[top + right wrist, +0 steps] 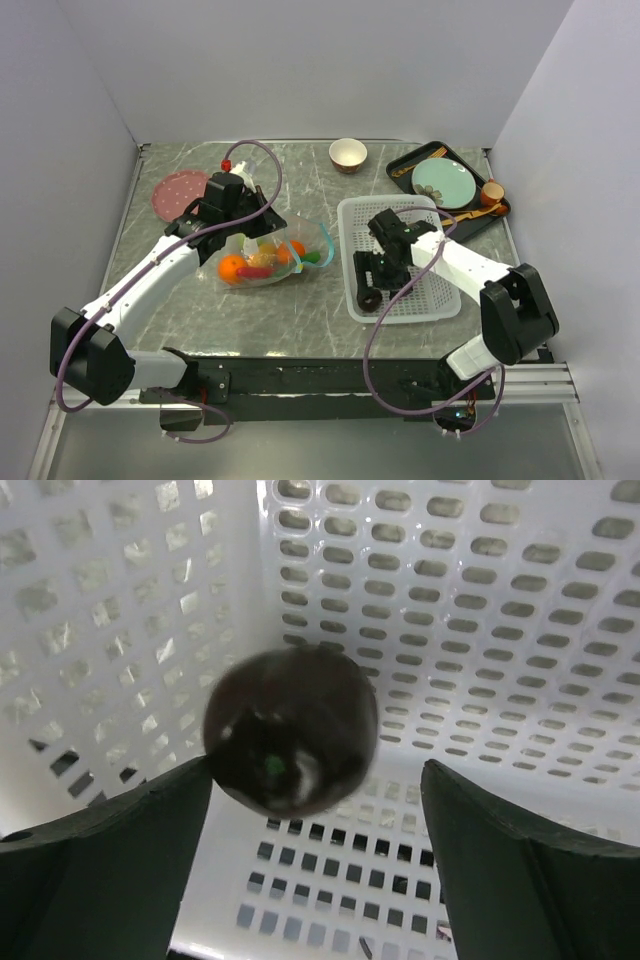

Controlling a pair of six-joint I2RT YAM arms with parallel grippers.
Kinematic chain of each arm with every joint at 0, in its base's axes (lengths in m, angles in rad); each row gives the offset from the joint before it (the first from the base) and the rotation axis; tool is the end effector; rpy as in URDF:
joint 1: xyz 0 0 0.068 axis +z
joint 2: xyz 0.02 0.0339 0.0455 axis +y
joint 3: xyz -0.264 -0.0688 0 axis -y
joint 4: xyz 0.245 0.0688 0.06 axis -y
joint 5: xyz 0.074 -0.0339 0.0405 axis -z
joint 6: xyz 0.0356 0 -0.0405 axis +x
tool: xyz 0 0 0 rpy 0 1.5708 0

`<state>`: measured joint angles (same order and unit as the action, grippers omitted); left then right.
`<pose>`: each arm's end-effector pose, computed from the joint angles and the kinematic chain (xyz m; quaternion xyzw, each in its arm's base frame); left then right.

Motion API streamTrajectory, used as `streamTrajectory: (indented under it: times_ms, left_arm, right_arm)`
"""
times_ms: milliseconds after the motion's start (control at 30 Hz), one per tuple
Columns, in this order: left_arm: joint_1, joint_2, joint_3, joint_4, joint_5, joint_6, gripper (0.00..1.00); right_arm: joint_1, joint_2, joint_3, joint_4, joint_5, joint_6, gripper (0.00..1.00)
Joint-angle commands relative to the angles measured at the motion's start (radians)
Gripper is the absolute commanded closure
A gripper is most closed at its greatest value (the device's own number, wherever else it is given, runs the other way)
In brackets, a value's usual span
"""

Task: Place the food in the zip-top bag and seal the zipper
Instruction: Pick up the fake fruit from the bin.

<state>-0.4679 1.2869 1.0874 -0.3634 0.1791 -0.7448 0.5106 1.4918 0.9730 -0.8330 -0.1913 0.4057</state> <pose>0.2562 -0.1366 0.3190 -0.0776 0.8698 -0.3384 0.3506 0.2282 0.1356 0.2010 -0.0623 0.9876 0.1333 0.0556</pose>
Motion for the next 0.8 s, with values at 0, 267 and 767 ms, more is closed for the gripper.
streamTrajectory:
  times_ms: [0,267,767]
  left_arm:
    - [0.005,-0.012,0.008,0.032,0.011,0.005,0.99]
    - [0.003,-0.011,0.017,0.023,0.003,0.01,0.99]
    - [0.003,-0.008,0.016,0.024,0.008,0.01,0.99]
  right_arm:
    - [0.003,0.019,0.003,0.035,0.027,0.013,0.17]
    - [0.002,0.038,0.059,0.032,0.111,0.028,0.4]
    - [-0.073,0.16,0.28,0.101,0.222,0.048,0.45]
